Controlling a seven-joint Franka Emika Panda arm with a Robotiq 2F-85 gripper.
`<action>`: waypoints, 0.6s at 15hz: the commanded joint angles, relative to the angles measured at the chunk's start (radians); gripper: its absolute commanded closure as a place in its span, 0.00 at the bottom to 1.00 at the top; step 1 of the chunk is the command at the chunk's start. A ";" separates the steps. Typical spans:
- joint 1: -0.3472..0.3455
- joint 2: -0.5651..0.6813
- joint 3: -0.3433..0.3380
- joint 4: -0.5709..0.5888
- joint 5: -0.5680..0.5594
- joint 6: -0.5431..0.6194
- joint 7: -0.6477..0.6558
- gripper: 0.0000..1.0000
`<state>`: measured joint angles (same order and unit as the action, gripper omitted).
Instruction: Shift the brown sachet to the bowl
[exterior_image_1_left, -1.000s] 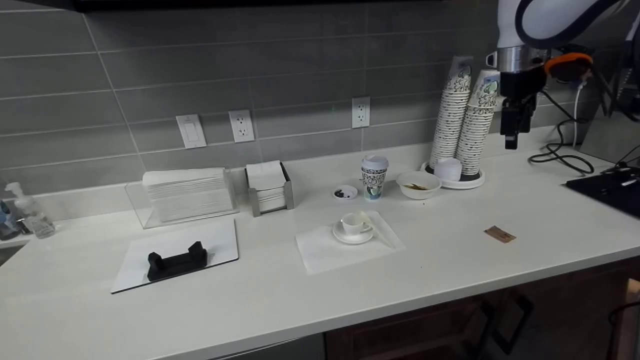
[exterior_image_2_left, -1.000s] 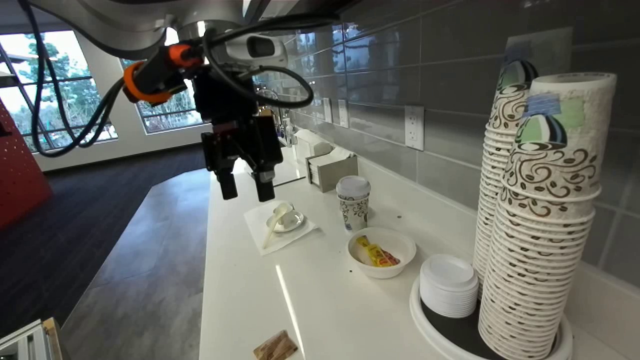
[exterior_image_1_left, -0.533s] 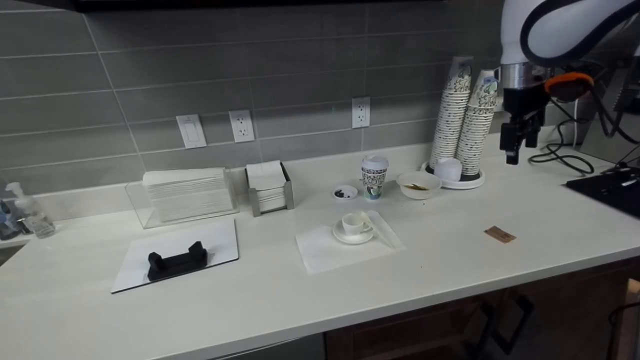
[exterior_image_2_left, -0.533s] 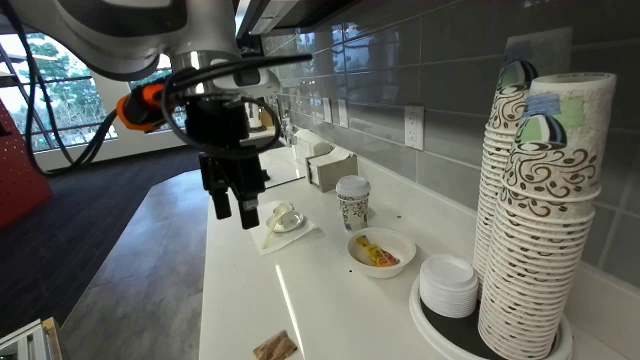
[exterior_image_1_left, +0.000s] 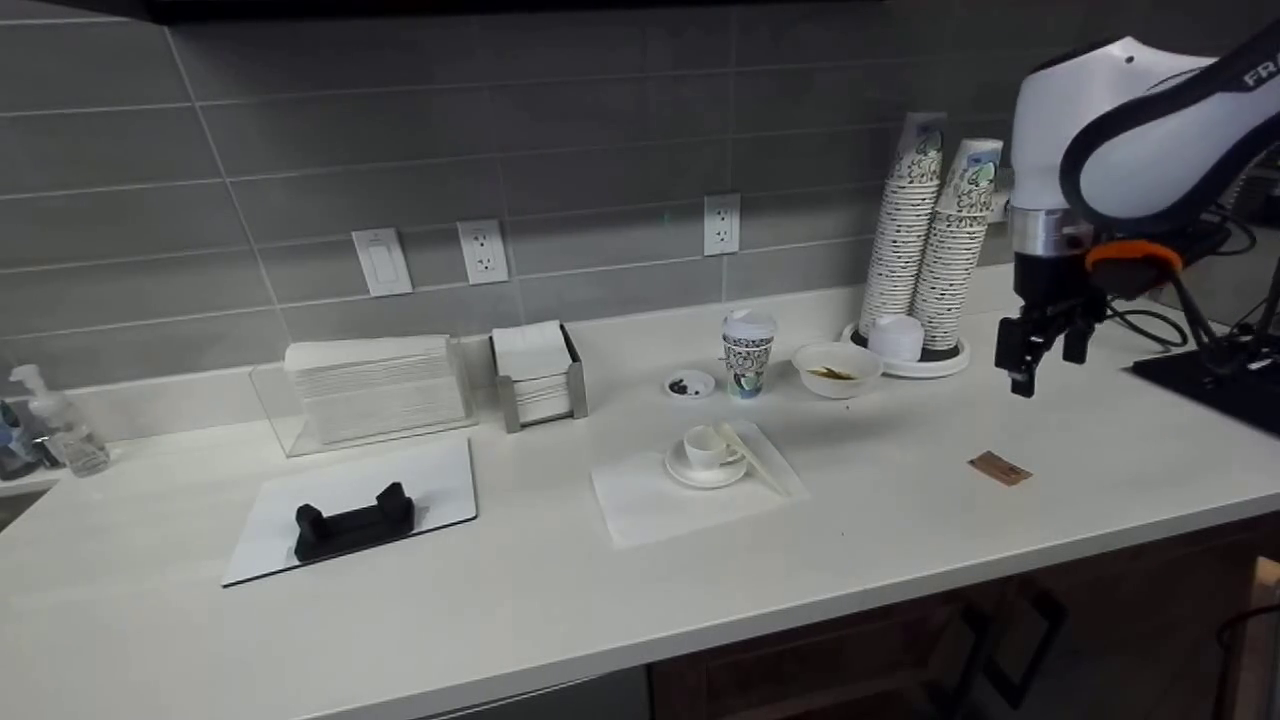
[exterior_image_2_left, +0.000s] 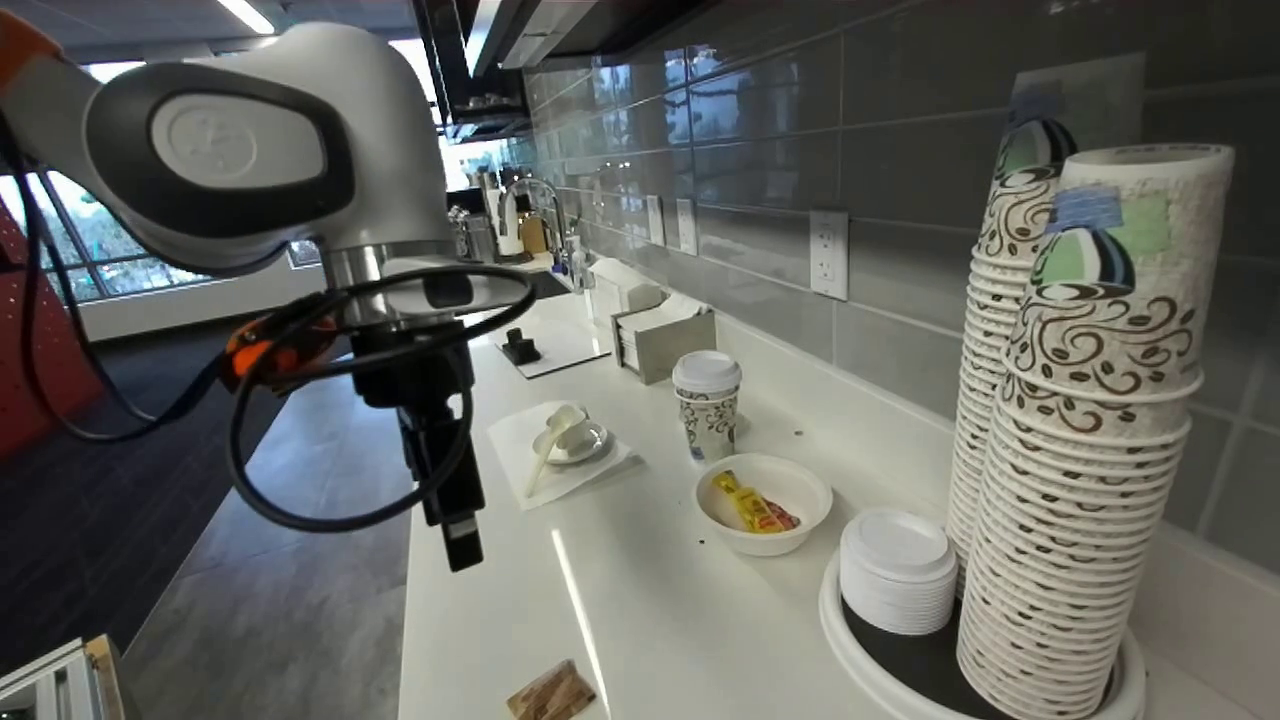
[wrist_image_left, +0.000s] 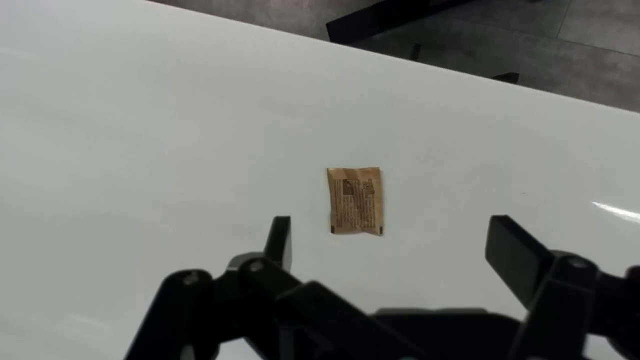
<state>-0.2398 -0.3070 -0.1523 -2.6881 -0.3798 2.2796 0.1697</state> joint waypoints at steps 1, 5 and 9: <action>-0.039 0.038 0.071 -0.054 -0.118 0.108 0.225 0.00; -0.054 0.122 0.121 -0.057 -0.265 0.156 0.445 0.00; -0.026 0.205 0.110 -0.046 -0.401 0.160 0.574 0.00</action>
<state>-0.2714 -0.1725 -0.0411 -2.7470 -0.6875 2.4134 0.6539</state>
